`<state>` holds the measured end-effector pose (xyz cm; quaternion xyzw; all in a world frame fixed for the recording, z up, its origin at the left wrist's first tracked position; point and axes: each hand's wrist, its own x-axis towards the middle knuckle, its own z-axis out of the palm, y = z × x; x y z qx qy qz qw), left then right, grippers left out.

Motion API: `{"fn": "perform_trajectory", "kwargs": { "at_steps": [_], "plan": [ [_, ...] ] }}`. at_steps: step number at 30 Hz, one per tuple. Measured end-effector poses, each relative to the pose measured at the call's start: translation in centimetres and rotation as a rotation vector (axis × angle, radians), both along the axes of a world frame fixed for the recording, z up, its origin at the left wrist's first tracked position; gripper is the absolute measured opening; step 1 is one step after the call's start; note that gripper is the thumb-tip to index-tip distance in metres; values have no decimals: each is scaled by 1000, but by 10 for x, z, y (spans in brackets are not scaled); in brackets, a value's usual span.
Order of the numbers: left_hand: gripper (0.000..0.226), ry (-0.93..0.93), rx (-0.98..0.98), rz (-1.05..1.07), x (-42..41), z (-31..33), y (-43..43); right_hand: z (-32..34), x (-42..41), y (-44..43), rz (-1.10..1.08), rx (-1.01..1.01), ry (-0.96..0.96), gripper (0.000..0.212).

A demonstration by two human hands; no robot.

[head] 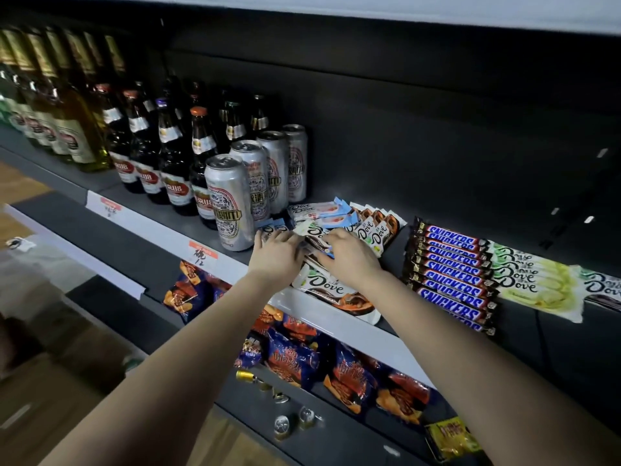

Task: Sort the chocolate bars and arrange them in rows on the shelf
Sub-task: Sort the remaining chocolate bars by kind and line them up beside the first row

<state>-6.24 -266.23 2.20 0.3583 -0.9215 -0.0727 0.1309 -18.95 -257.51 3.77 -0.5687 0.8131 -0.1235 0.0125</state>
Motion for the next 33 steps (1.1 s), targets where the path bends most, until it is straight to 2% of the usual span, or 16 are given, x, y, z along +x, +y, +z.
{"fn": "perform_trajectory", "kwargs": {
  "at_steps": [5, 10, 13, 19, 23, 26, 28, 31, 33],
  "plan": [
    [46, 5, 73, -63, 5, 1, -6, -3, 1, -1, -15, -10, -16, 47],
    [54, -58, 17, -83, 8, 8, -9, -3, 2, 9, 60, 55, 9, 56],
    [54, -37, -18, -68, 9, 9, -12, 0, 0, 13, 72, 15, -12, 47],
    [59, 99, -41, -61, 5, 16, -4, 10, 0, 22, -15, -106, 7, 33],
    [57, 241, 101, -66, 0, 15, -1, 10, -5, 27, 49, -81, 4, 41],
    [44, 354, 169, -22, -2, 14, -1, 7, -11, 33, 79, 11, 59, 54],
    [38, 381, 180, -17, -1, 14, -2, 6, -12, 36, 72, 10, 52, 55],
    [35, 327, 183, -84, 1, 15, -1, 9, -12, 38, 56, -2, 94, 54],
    [43, 245, 161, -138, 1, 15, 1, 13, -13, 40, 40, -31, 101, 53]
  ]
}}
